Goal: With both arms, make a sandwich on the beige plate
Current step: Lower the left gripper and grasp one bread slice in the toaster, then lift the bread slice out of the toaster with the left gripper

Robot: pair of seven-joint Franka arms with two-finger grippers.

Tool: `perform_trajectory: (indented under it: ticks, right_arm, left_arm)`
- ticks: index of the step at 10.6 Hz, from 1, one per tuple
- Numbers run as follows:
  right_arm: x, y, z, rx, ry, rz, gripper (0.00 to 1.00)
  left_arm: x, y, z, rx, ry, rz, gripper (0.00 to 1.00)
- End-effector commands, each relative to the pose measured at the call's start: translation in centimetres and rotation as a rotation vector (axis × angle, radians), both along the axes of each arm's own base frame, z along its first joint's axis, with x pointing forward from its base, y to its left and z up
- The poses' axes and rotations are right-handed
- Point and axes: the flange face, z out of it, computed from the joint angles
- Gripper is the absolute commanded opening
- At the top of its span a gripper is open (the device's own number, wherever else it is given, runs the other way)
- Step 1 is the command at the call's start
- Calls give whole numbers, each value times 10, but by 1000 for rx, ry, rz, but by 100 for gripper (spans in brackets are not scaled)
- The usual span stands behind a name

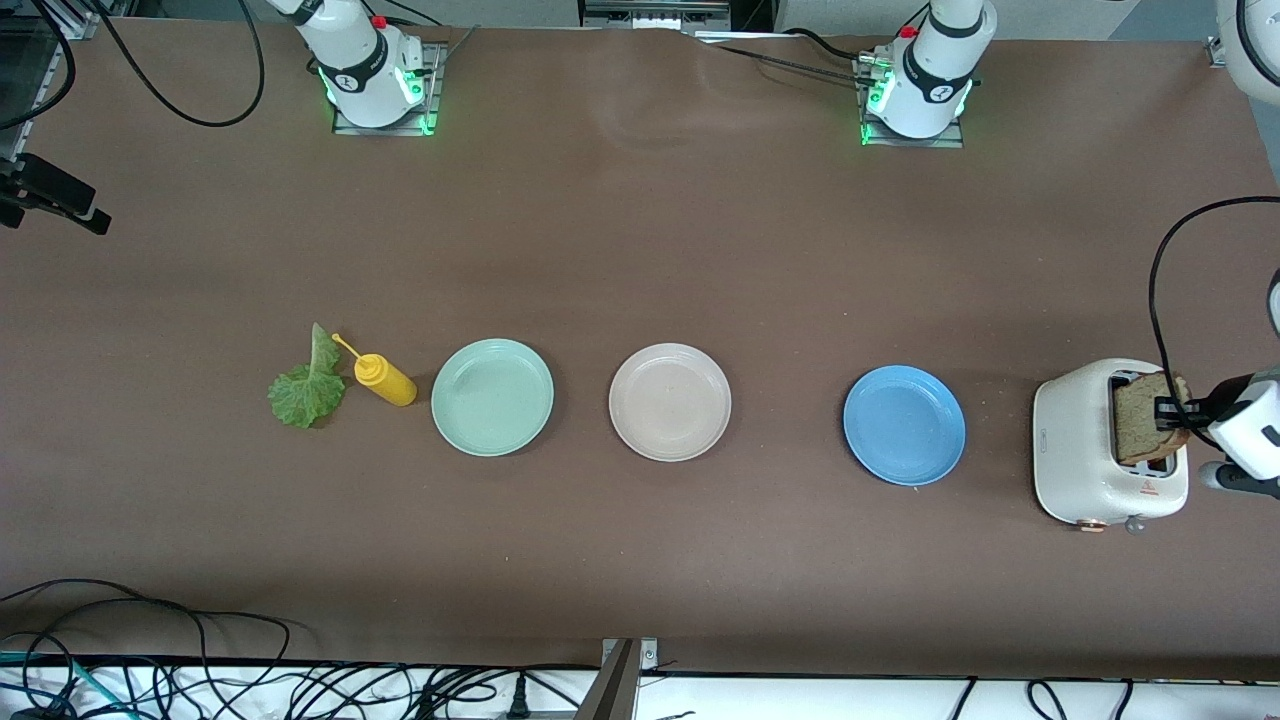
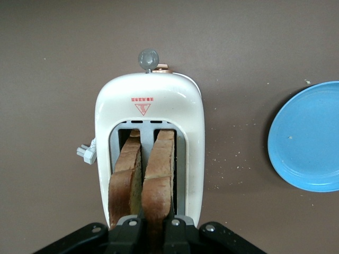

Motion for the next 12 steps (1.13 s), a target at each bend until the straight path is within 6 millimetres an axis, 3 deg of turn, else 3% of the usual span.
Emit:
perform_trajectory:
  ticks: [1,3,7,9,12]
  right_arm:
    - [-2,-3,7,12,1,9,100]
    - [-2,-2,7,12,1,10,100]
    - [-2,2,8,12,1,18,100]
    - [-2,-2,7,13,4,10,100]
    - [-2,2,8,13,4,17,100]
  left_arm:
    - [3,-8,25,-11,-24,-16,0]
    - [4,-12,41,-88,-43,18,0]
    - [1,-16,47,-124,-40,26,0]
    - [0,-20,46,-225,-42,97,0]
    - [1,-36,46,-308,-37,129,0]
